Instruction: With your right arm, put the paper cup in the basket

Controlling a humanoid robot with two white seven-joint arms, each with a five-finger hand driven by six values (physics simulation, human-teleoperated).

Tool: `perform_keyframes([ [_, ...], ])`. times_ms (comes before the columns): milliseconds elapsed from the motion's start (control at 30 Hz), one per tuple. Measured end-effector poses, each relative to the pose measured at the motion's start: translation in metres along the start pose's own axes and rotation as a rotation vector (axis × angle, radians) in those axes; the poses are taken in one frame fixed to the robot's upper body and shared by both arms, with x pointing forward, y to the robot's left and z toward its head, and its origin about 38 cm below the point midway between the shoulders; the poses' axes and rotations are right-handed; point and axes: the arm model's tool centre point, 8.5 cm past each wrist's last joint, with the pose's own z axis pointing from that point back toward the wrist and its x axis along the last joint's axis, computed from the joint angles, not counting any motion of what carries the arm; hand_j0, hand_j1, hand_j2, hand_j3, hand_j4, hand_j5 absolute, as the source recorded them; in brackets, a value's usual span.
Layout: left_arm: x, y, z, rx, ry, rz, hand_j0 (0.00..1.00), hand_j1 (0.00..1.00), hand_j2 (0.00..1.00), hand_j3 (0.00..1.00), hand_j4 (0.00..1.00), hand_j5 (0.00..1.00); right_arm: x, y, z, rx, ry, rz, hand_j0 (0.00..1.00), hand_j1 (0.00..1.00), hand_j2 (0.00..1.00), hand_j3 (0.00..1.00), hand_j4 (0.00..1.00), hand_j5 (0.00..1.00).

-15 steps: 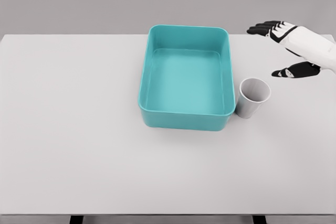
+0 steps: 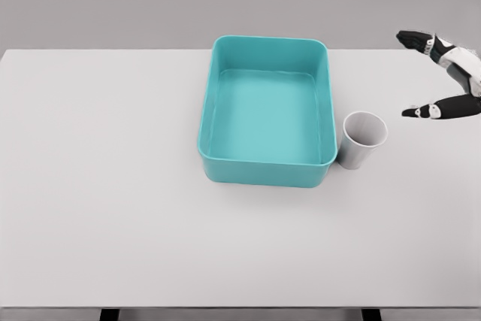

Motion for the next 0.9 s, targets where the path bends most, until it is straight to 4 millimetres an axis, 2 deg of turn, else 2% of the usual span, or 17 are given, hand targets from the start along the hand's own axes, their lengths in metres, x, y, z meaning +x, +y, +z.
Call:
perform_keyframes([
  [67,0.000,0.000,0.000,0.000,0.000,0.000,1.00,1.00,1.00,1.00,1.00,1.00,-0.022,0.029,0.020,0.023,0.062,-0.095,1.00,1.00,1.00,1.00,1.00,1.00],
  [167,0.000,0.000,0.000,0.000,0.001,-0.001,1.00,1.00,1.00,1.00,1.00,1.00,-0.040,0.057,0.049,0.051,0.141,-0.173,1.00,1.00,1.00,1.00,1.00,1.00],
  [200,0.000,0.000,0.000,0.000,0.000,0.000,1.00,1.00,1.00,1.00,1.00,1.00,-0.041,0.058,0.051,0.053,0.149,-0.179,1.00,1.00,1.00,1.00,1.00,1.00],
  [400,0.000,0.000,0.000,0.000,0.000,0.000,1.00,1.00,1.00,1.00,1.00,1.00,-0.041,0.055,0.051,0.046,0.148,-0.184,1.00,1.00,1.00,1.00,1.00,1.00],
  [900,0.000,0.000,0.000,0.000,0.000,0.000,1.00,1.00,1.00,1.00,1.00,1.00,-0.057,0.094,0.035,-0.101,0.121,-0.388,1.00,1.00,1.00,1.00,1.00,1.00],
])
